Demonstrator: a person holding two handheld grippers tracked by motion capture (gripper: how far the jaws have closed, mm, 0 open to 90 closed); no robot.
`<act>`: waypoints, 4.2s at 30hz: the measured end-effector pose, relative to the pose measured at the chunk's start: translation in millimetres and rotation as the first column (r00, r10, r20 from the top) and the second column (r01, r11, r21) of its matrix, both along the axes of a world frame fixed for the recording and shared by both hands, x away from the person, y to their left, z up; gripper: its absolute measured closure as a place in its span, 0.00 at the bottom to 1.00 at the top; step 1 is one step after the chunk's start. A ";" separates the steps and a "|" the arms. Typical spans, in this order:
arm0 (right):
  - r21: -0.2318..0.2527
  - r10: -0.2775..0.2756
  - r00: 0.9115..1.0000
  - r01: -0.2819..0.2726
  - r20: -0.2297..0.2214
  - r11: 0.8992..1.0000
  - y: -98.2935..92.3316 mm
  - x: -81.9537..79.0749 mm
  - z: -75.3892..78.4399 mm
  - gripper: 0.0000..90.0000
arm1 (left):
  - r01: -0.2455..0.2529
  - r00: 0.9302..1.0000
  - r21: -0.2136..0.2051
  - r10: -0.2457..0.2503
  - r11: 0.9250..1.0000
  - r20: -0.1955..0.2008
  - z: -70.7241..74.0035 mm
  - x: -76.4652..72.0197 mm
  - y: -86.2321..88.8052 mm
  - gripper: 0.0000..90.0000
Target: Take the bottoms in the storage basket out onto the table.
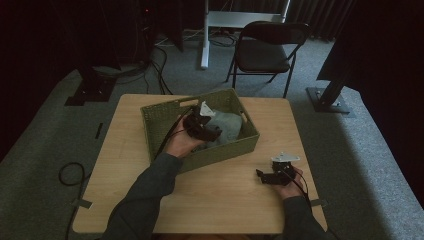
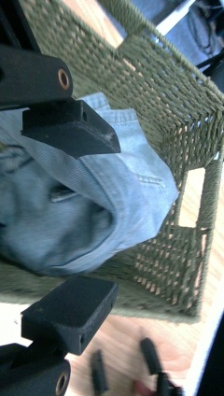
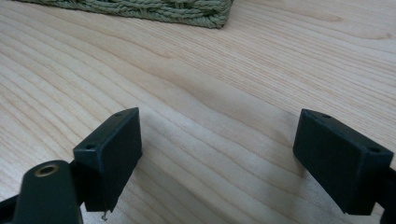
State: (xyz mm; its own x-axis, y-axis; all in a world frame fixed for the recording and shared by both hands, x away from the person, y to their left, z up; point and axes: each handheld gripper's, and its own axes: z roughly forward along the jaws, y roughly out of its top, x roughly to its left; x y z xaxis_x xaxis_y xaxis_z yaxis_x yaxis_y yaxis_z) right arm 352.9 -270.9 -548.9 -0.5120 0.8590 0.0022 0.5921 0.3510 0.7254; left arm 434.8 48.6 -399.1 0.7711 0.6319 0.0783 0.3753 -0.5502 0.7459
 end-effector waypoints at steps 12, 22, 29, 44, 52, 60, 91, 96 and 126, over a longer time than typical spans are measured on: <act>0.001 0.000 1.000 0.000 -0.002 1.000 0.0 -0.1 0.0 0.17 | -0.039 0.994 0.075 0.046 0.996 -0.100 -27.0 31.7 -20.8 0.21; 0.002 0.002 1.000 -0.002 -0.002 1.000 -0.2 0.1 0.0 0.17 | 0.018 0.968 0.080 0.003 0.997 -0.250 -43.9 45.0 -13.0 0.43; 0.002 0.002 1.000 -0.002 -0.002 1.000 -0.2 0.1 0.0 0.17 | 0.033 0.974 0.103 -0.009 0.994 -0.225 -38.8 41.9 -11.6 0.77; 0.002 0.006 1.000 -0.006 -0.002 1.000 -0.6 0.2 0.0 0.17 | -0.017 0.995 0.054 0.022 0.998 -0.096 -10.1 32.2 13.5 0.85; 0.002 0.005 1.000 -0.005 -0.002 1.000 -0.6 0.2 0.0 0.17 | -0.037 0.995 0.021 0.039 0.999 -0.089 -1.4 30.5 25.8 0.86; 0.002 0.005 1.000 -0.005 -0.002 1.000 -0.6 0.3 0.0 0.17 | -0.041 0.996 -0.020 0.040 0.999 -0.079 10.4 26.7 37.4 0.86; 0.002 0.005 1.000 -0.005 -0.001 1.000 -0.5 0.3 0.0 0.17 | -0.025 1.000 -0.097 0.025 0.995 -0.006 69.5 -5.3 69.4 0.87; 0.002 0.005 1.000 -0.005 -0.001 1.000 -0.5 0.3 0.0 0.17 | -0.007 1.000 -0.120 0.008 0.993 0.009 81.6 -13.8 70.9 0.87; 0.001 0.006 1.000 -0.006 -0.001 1.000 -0.6 0.2 0.1 0.17 | 0.157 0.987 -0.190 -0.147 0.969 0.068 113.9 -81.8 45.8 0.88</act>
State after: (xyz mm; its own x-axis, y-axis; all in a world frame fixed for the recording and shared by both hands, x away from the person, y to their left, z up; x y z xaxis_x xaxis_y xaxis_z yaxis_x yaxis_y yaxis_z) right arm 353.2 -271.5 -548.9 -0.5168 0.8561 0.0041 0.5910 0.3532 0.7252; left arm 352.9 94.4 -285.2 0.8572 0.5150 0.0092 0.2557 -0.4409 0.8604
